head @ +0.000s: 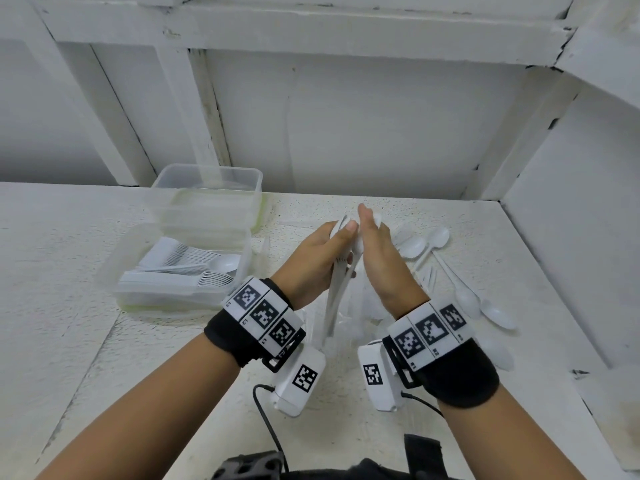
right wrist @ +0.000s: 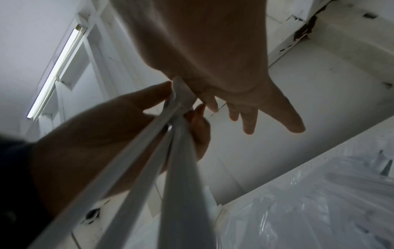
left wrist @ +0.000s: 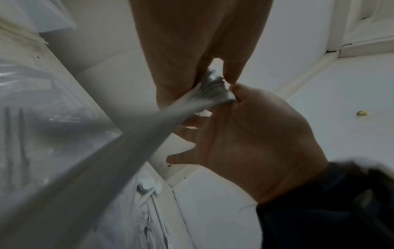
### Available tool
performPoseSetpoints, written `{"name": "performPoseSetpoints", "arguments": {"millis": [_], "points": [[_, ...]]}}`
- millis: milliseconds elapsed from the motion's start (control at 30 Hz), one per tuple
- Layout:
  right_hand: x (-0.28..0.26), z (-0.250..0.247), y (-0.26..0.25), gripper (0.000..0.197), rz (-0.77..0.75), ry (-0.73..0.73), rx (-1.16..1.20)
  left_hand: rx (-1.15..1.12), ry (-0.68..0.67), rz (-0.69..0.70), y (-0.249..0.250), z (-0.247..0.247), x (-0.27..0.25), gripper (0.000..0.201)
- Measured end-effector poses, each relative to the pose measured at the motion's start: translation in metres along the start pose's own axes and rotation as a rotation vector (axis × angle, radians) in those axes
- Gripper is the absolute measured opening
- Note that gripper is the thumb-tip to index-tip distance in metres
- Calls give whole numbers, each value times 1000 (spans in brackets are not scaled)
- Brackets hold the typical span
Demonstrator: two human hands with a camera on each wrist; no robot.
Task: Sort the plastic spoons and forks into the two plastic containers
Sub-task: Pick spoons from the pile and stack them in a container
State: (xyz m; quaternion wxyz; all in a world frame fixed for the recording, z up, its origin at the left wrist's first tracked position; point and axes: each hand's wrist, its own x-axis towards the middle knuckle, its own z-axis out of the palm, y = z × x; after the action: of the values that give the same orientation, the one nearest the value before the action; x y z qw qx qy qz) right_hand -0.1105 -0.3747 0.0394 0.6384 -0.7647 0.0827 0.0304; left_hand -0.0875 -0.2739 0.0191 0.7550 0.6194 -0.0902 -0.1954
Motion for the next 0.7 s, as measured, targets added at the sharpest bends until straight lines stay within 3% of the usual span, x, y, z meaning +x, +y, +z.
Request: {"name": "performPoseSetpoints", "arguments": {"millis": [100,300,400,467,567,700], "points": [[-2,16,6,76,-42,54,-29,-71,2,-35,-3,4,0,42],[-5,16,9,54,-99,128,-304,91,11,-44,2,4,-4,52],[-3,14,11,57,-97,82,-355,104,1,-44,4,2,-5,42],[-3,10,10,61,-109,71,-258,57,-26,-40,4,-1,-8,31],[-5,-2,10,46,-242,26,-179,-37,-44,-83,7,-9,-13,41],[-6,-9,13,37,-445,-38,-412,-53,-111,-123,10,-21,-22,58]]}}
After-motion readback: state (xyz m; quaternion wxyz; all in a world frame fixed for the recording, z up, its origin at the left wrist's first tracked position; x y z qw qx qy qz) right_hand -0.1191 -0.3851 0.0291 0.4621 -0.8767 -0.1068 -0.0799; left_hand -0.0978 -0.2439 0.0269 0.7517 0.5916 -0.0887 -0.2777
